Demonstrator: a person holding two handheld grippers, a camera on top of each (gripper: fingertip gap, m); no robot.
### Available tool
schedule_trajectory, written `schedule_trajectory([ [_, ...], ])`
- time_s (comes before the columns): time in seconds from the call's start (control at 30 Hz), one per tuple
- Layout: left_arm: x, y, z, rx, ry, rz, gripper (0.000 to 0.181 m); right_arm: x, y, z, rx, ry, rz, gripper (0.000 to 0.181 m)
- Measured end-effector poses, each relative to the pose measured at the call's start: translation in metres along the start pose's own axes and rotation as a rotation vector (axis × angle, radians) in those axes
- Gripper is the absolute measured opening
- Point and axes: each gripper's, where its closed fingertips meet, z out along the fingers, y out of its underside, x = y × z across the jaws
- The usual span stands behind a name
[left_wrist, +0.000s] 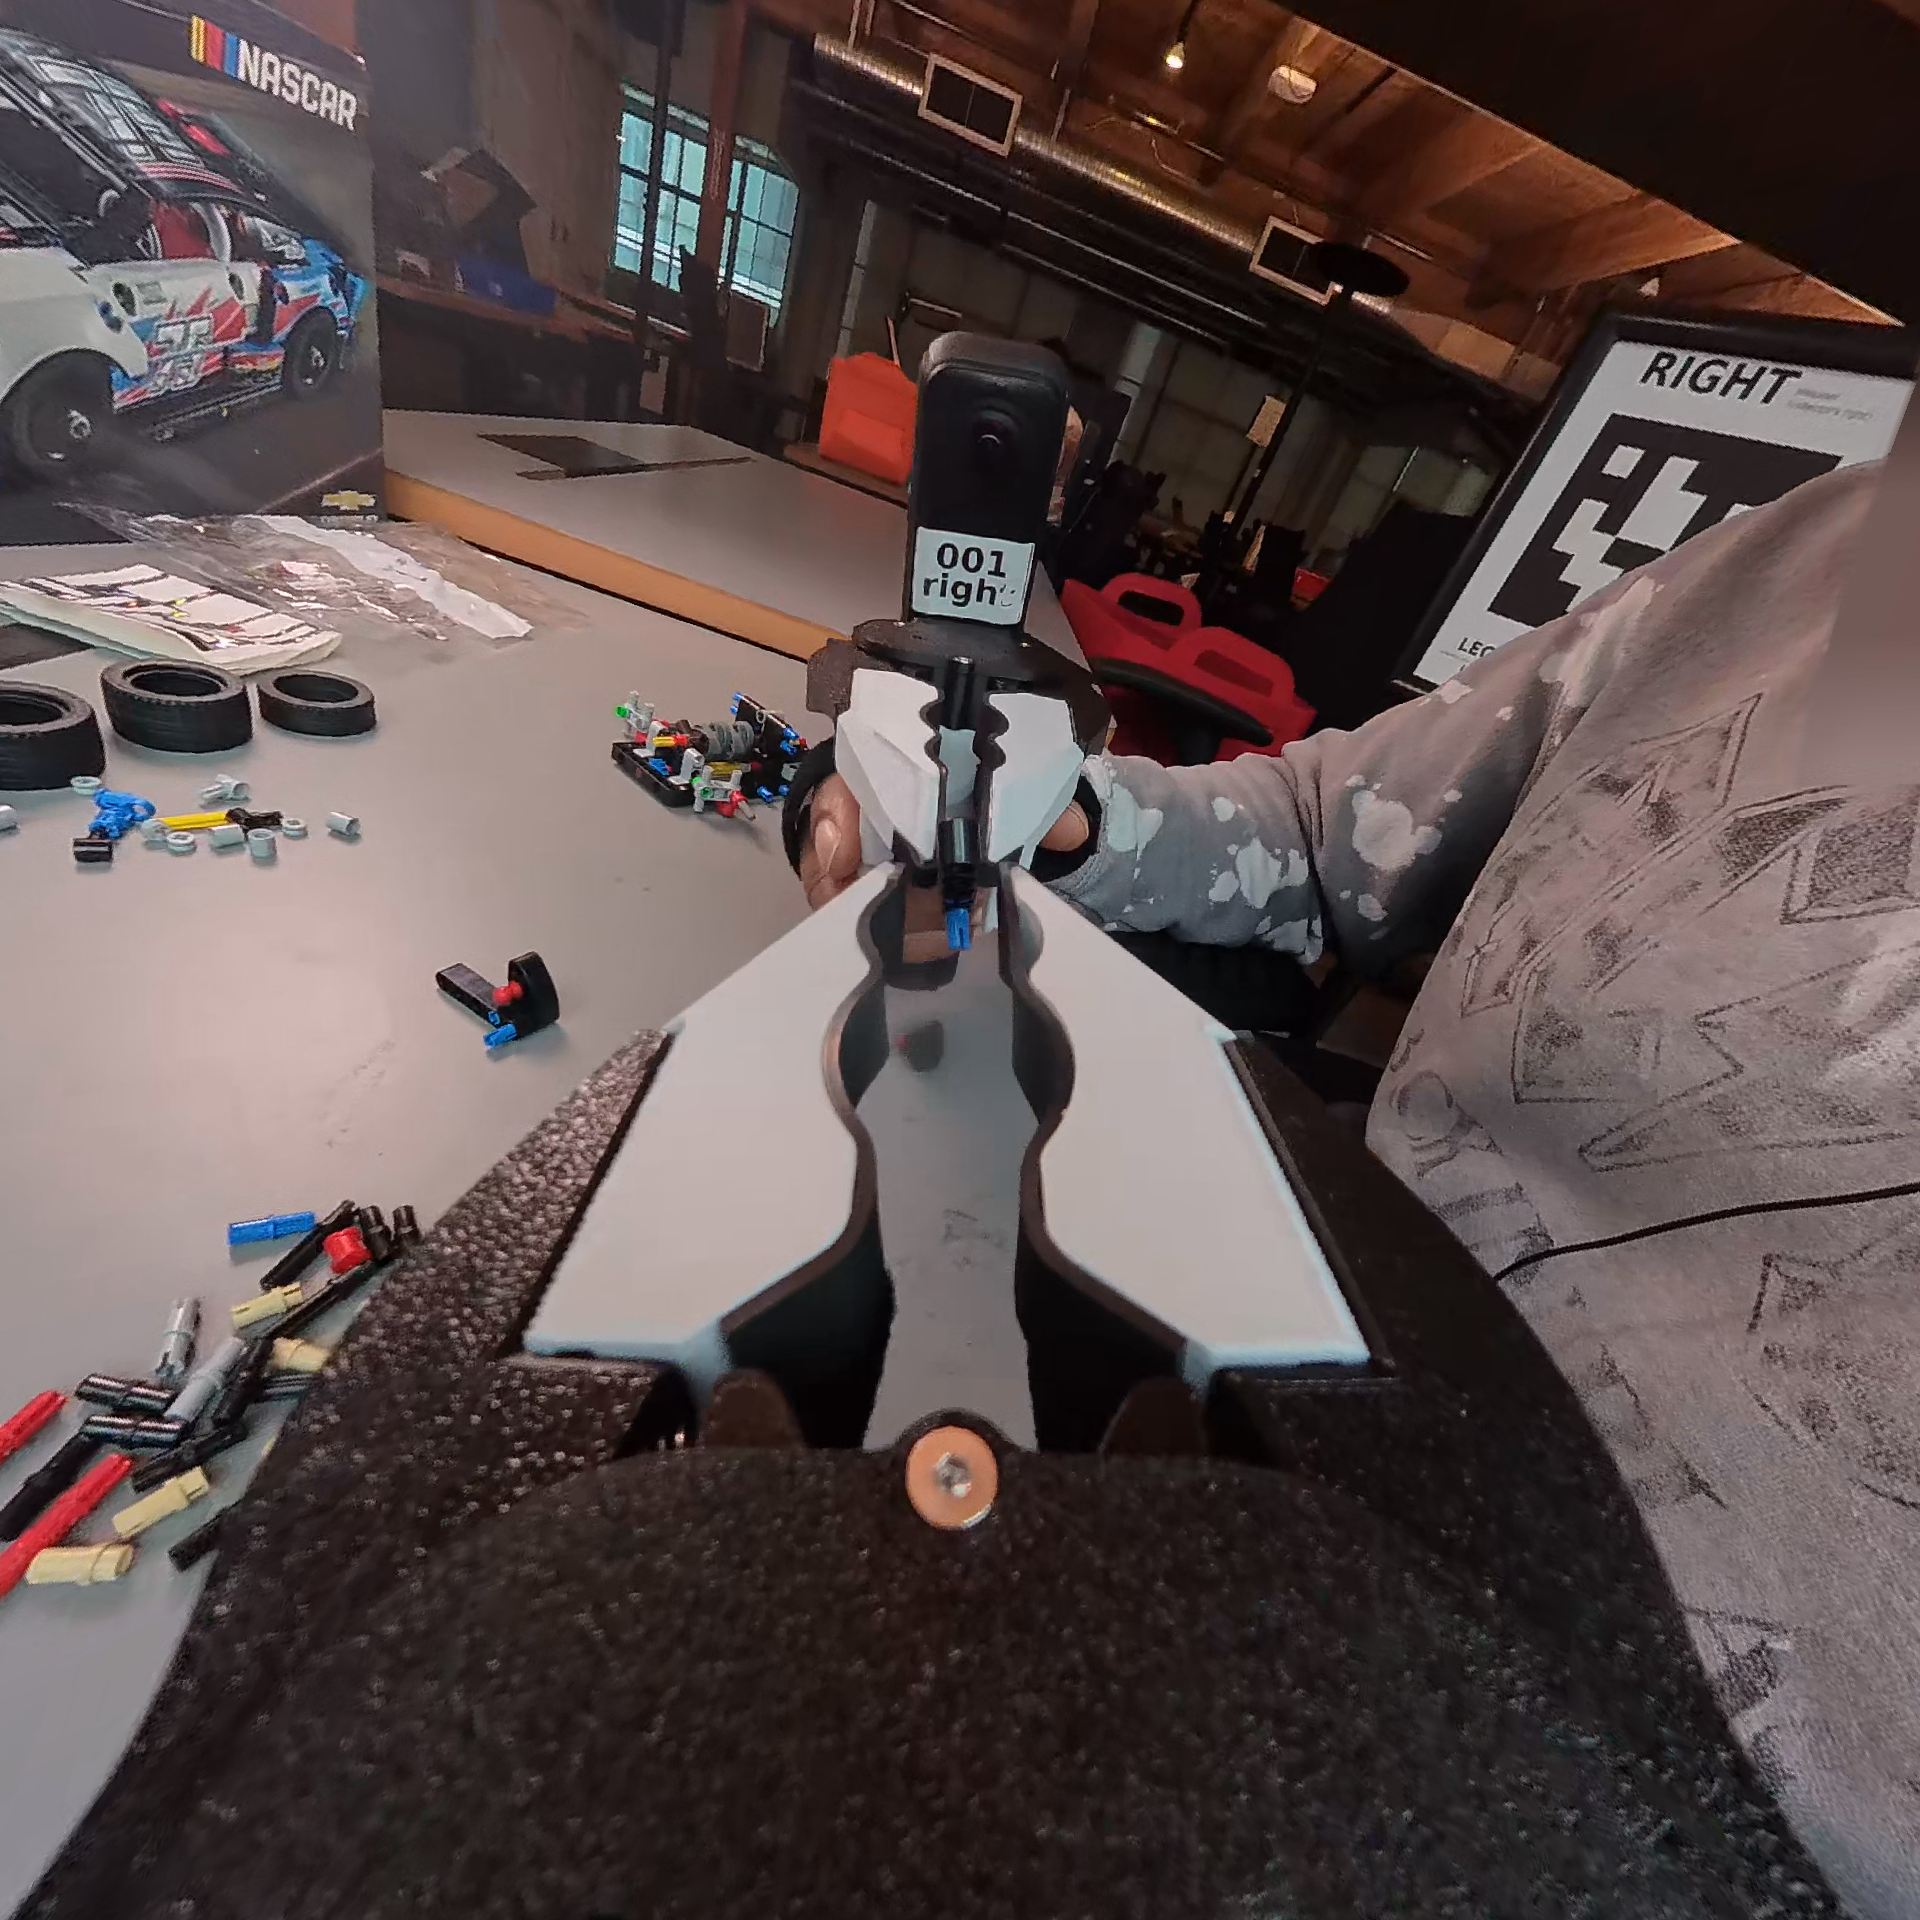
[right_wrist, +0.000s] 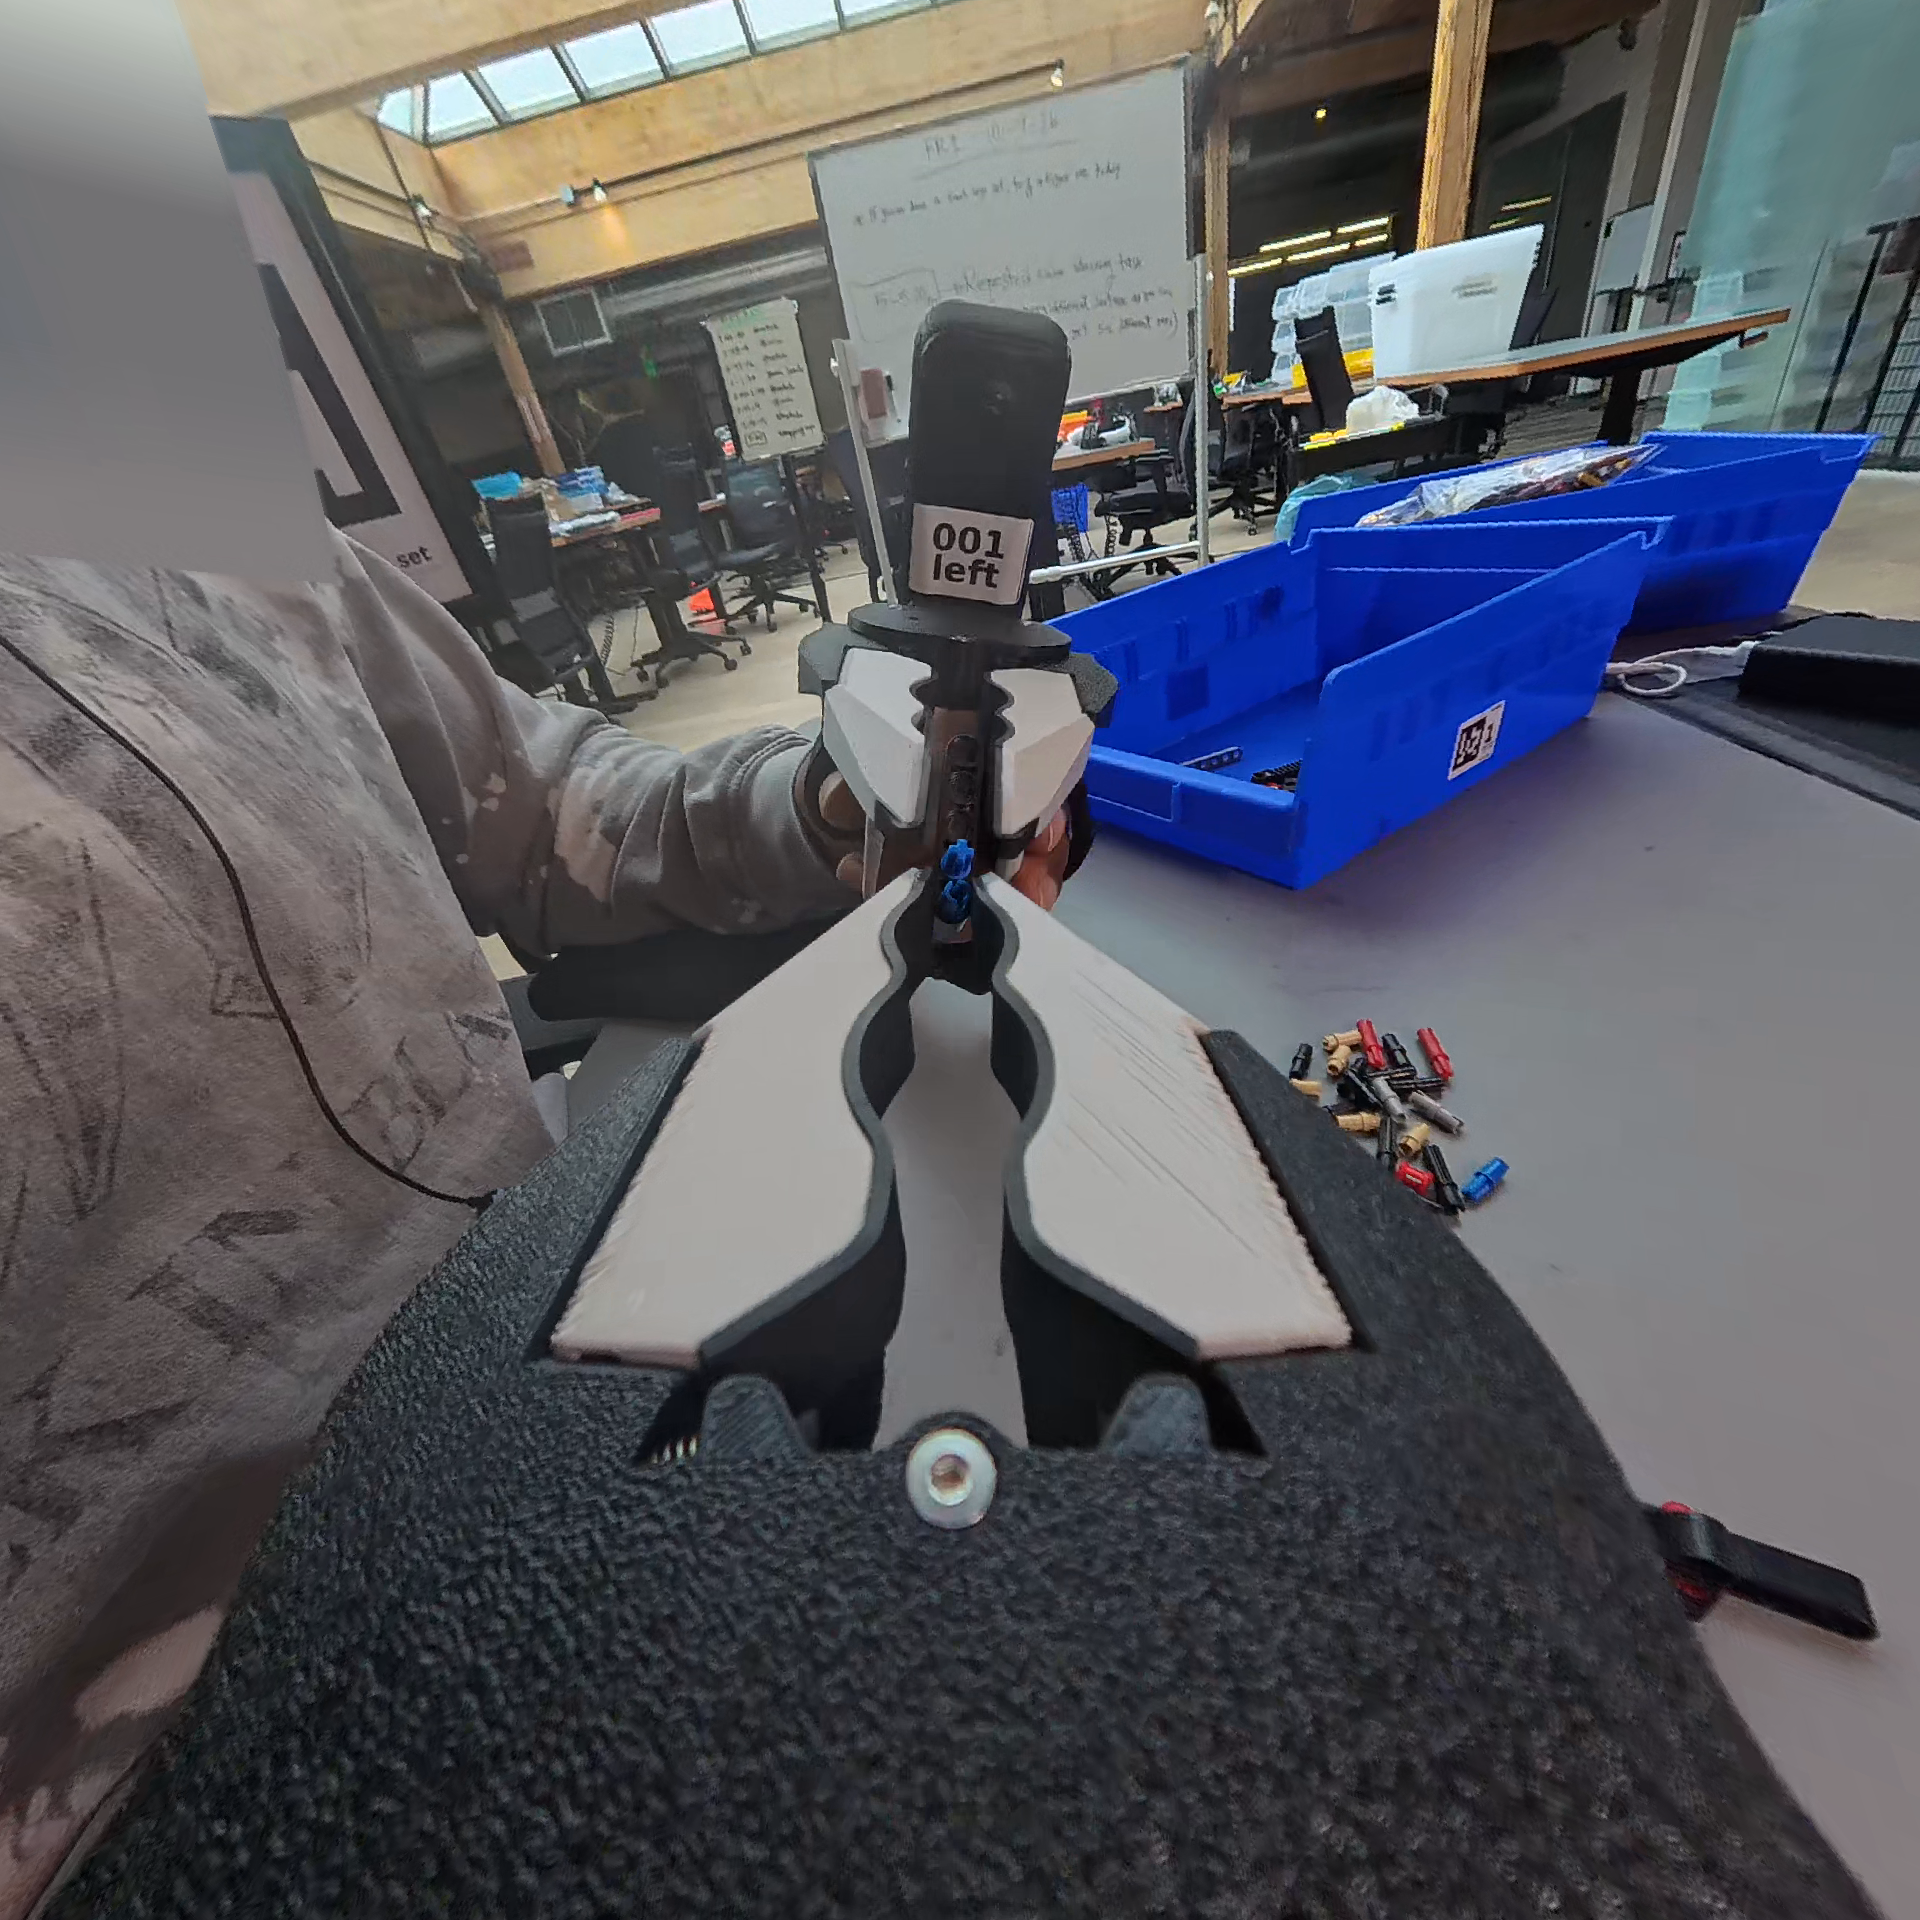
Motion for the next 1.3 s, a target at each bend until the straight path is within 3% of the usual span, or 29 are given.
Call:
schedule_trajectory([
  [0.1, 0.003, 0.001, 0.004, -0.008, -0.005, 0.02, 0.008, -0.002, 0.003, 0.003, -0.015, -0.003, -0.008, 0.007],
  [0.33, 0.006, 0.018, 0.006, -0.145, -0.027, 0.109, 0.007, -0.005, 0.012, -0.001, -0.119, -0.018, -0.064, 0.01],
  [0.73, 0.005, 0.028, 0.005, -0.242, -0.049, 0.156, 0.007, -0.008, 0.023, 0.001, -0.206, -0.003, -0.195, 0.003],
  [0.77, 0.001, 0.03, 0.003, -0.256, -0.071, 0.16, 0.007, -0.005, 0.02, -0.003, -0.185, -0.003, -0.17, 0.003],
  [0.83, -0.023, 0.042, -0.019, -0.323, -0.18, 0.181, 0.007, 0.008, -0.026, -0.035, 0.037, 0.015, -0.054, 0.001],
  [0.9, -0.033, 0.04, -0.034, -0.292, -0.212, 0.125, 0.007, 0.026, -0.039, -0.056, 0.026, 0.128, -0.13, 0.002],
  [0.97, -0.037, 0.034, -0.032, -0.266, -0.216, 0.121, 0.007, 0.037, -0.025, -0.051, -0.041, 0.185, -0.133, 0.002],
  [1.13, -0.054, 0.024, -0.033, -0.179, -0.28, 0.052, 0.007, 0.077, 0.056, -0.024, -0.429, 0.346, -0.168, 0.004],
  [1.3, -0.071, 0.008, -0.047, 0.015, -0.304, -0.125, 0.007, 0.118, 0.091, 0.01, -0.679, 0.452, -0.296, 0.004],
])
